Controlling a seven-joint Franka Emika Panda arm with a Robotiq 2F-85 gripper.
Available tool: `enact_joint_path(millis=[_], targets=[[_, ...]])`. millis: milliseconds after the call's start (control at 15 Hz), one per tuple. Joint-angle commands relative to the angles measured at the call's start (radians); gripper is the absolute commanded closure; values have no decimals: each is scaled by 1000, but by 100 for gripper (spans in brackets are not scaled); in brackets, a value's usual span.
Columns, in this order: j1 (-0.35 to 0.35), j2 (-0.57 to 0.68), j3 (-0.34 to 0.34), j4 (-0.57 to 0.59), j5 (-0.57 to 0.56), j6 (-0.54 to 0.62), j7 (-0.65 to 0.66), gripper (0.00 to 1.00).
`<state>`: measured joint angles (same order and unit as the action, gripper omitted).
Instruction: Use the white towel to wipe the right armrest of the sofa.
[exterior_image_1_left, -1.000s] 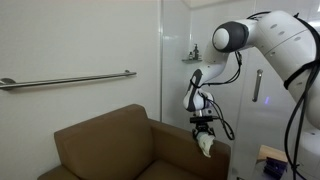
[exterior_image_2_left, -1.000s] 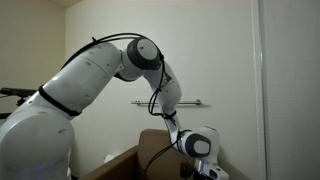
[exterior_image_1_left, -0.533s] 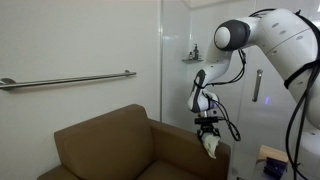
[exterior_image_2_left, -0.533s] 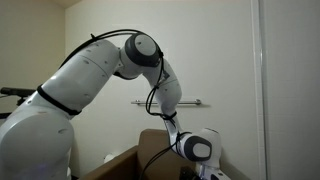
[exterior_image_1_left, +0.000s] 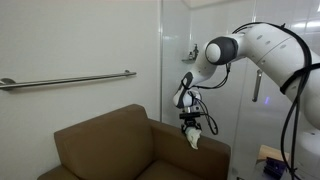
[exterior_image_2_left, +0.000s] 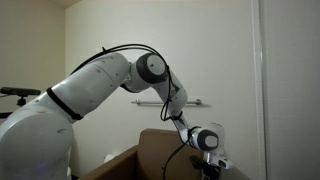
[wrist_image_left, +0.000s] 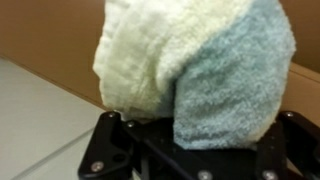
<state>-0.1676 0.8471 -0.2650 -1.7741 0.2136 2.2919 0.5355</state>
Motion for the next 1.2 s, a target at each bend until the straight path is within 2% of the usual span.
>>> enact_joint_path(millis=[0,267,667,867,1133], targets=[[-1,155,30,243,-9,-95,13,91],[-1,251,44,452,-11,-217,29,91],[-8,396,75,751,-15,-326,24,91],[-2,382,71,738,-33,-325,-5,91],[23,283,41,549,-34,-267,-33,92]])
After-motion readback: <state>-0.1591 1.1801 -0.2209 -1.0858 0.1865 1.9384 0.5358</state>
